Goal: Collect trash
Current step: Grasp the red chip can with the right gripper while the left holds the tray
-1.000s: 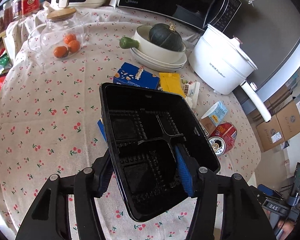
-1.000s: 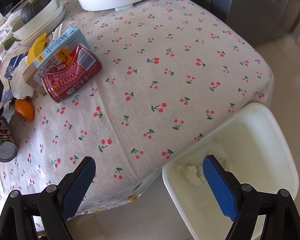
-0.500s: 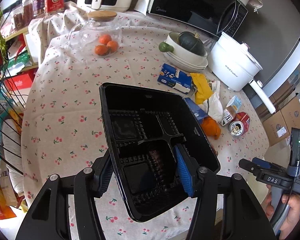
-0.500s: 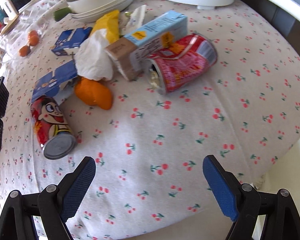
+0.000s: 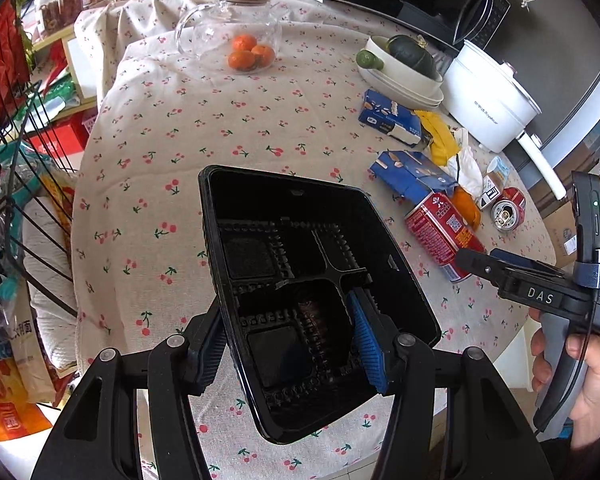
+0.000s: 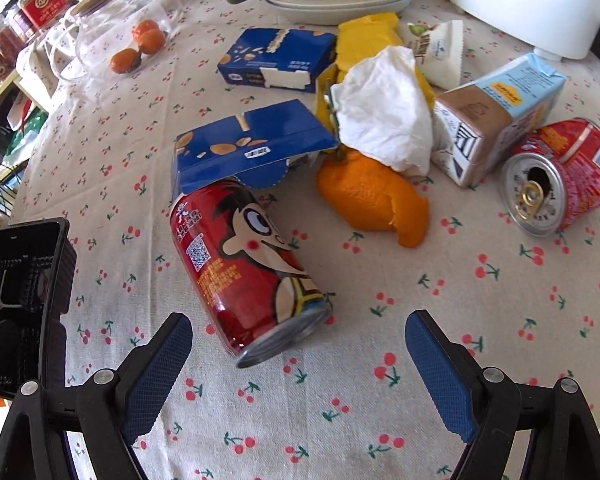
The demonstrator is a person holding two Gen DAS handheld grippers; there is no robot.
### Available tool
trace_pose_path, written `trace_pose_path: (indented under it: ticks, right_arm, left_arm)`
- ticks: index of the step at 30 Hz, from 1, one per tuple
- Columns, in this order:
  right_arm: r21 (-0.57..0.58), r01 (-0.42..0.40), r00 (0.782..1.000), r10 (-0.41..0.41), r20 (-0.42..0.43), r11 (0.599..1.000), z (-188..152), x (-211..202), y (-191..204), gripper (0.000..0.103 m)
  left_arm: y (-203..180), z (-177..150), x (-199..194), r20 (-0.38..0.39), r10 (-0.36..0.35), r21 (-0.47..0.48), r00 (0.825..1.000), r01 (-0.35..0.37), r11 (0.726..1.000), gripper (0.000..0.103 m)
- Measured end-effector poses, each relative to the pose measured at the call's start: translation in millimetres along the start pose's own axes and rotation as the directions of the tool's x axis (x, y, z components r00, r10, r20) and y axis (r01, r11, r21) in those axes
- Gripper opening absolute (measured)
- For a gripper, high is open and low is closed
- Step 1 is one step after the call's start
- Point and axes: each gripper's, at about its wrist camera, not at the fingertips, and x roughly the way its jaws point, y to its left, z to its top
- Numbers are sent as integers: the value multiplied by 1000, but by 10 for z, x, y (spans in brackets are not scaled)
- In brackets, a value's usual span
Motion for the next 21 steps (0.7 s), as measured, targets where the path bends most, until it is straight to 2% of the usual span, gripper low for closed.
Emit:
trace_pose_path:
  ticks: [6, 9, 11, 21]
  right_arm:
    - [-9, -23, 1000, 24, 11, 1000, 12, 106, 65, 85]
    - [-13, -35, 999, 35, 13, 999, 12, 120, 79, 77]
    - [-19, -43, 999, 43, 13, 999, 14, 124, 87, 68]
    - [-78, -54, 997, 57, 42, 996, -35, -199, 101, 64]
  left_arm:
    - [29, -13, 17, -4, 4, 3, 1000, -4, 1000, 60]
    - [10, -16, 33, -7, 5, 11, 1000, -5, 1000, 60]
    - [-5, -17, 40, -10, 5, 15, 1000, -4, 1000, 60]
    - [-171, -1, 15, 1, -17, 49, 1000, 17, 999, 60]
